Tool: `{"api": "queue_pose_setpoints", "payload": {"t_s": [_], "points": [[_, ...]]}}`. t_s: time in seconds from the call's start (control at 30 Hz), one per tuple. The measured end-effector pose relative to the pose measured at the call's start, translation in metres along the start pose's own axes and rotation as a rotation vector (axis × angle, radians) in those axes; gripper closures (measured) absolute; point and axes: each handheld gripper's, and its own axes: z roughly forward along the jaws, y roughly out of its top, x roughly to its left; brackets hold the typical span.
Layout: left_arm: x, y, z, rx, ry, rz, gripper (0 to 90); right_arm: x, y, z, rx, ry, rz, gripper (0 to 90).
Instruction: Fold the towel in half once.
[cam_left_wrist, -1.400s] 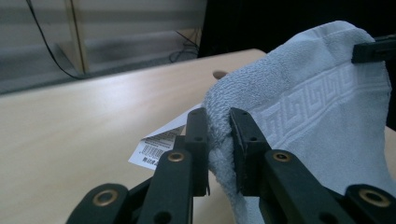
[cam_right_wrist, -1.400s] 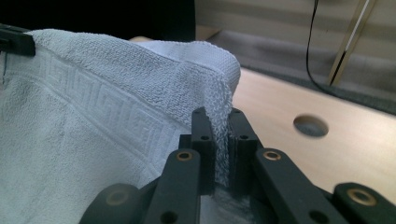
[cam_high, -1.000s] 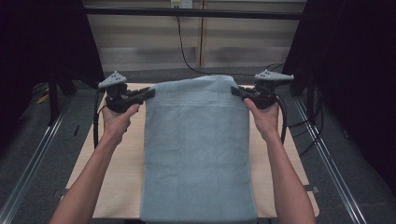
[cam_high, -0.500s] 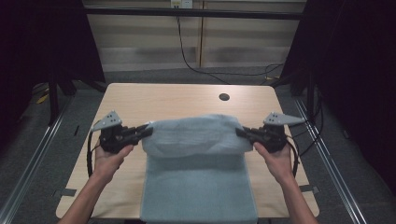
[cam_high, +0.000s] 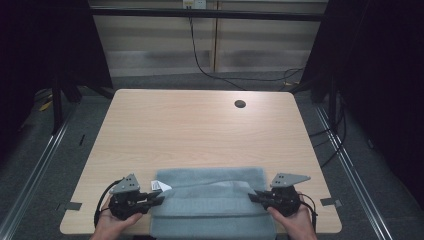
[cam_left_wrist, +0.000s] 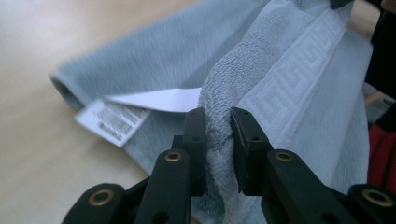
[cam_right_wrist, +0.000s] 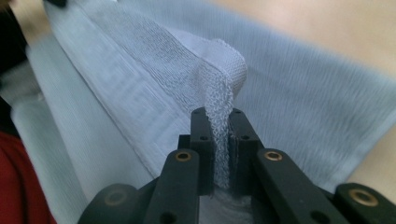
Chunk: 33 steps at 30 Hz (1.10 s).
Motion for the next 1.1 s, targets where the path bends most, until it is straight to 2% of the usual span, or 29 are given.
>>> {"api": "queue_pose_setpoints", "payload": {"t_s": [0.03, 0.1, 0.17, 0.2, 0.3, 0.33, 0.43, 0.5, 0.57, 0.67, 0.77, 0.83, 0.9, 0.93, 0.97, 1.0, 1.03, 1.07, 1.1], "points": [[0.0, -0.003, 0.005, 0.032, 0.008, 0.007, 77.0, 0.0, -0.004, 0.003, 0.016, 0.0, 0.003, 83.0], [-0.001, -0.004, 0.007, 0.042, 0.01, 0.009, 76.1, 0.0, -0.009, 0.007, 0.026, 0.004, 0.018, 83.0], [0.003, -0.002, 0.012, 0.054, 0.011, 0.01, 75.7, -0.001, -0.012, 0.015, 0.066, -0.006, 0.017, 83.1], [0.005, -0.002, 0.014, 0.05, 0.005, -0.002, 75.6, -0.002, -0.012, 0.016, 0.067, -0.005, 0.014, 83.1], [0.008, 0.001, 0.016, 0.049, 0.016, 0.001, 75.6, -0.004, -0.011, 0.018, 0.071, 0.001, 0.024, 83.3], [0.013, 0.005, 0.019, 0.046, 0.039, -0.003, 75.6, -0.009, -0.01, 0.021, 0.069, 0.005, 0.035, 83.5], [0.023, 0.013, 0.025, 0.035, 0.067, -0.008, 75.7, -0.016, -0.004, 0.026, 0.067, 0.001, 0.04, 83.7], [0.027, 0.016, 0.027, 0.033, 0.077, -0.005, 75.8, -0.022, 0.002, 0.032, 0.065, -0.017, 0.041, 83.8], [0.041, 0.025, 0.035, 0.023, 0.099, -0.014, 75.9, -0.028, 0.007, 0.036, 0.064, -0.025, 0.037, 83.8], [0.055, 0.035, 0.042, 0.01, 0.129, -0.025, 76.0, -0.04, 0.019, 0.046, 0.068, -0.049, 0.037, 83.9], [0.064, 0.04, 0.046, 0.006, 0.146, -0.025, 76.0, -0.045, 0.026, 0.051, 0.074, -0.063, 0.042, 83.9], [0.081, 0.052, 0.052, 0.003, 0.163, -0.044, 76.0, -0.055, 0.037, 0.061, 0.072, -0.078, 0.047, 83.9], [0.09, 0.057, 0.057, -0.008, 0.188, -0.055, 75.9, -0.062, 0.044, 0.068, 0.067, -0.085, 0.048, 83.9], [0.09, 0.057, 0.057, -0.008, 0.188, -0.055, 76.0, -0.062, 0.044, 0.068, 0.067, -0.085, 0.048, 83.9], [0.095, 0.06, 0.06, -0.019, 0.195, -0.066, 76.0, -0.069, 0.051, 0.074, 0.067, -0.093, 0.061, 83.9], [0.102, 0.065, 0.064, -0.037, 0.221, -0.077, 76.0, -0.074, 0.056, 0.078, 0.064, -0.104, 0.059, 83.9], [0.102, 0.065, 0.064, -0.037, 0.221, -0.077, 76.1, -0.074, 0.056, 0.078, 0.064, -0.104, 0.059, 83.9], [0.109, 0.07, 0.067, -0.031, 0.239, -0.061, 76.1, -0.081, 0.062, 0.084, 0.057, -0.113, 0.061, 84.0], [0.109, 0.07, 0.067, -0.031, 0.239, -0.061, 76.0, -0.085, 0.065, 0.087, 0.054, -0.11, 0.062, 84.0]]}}
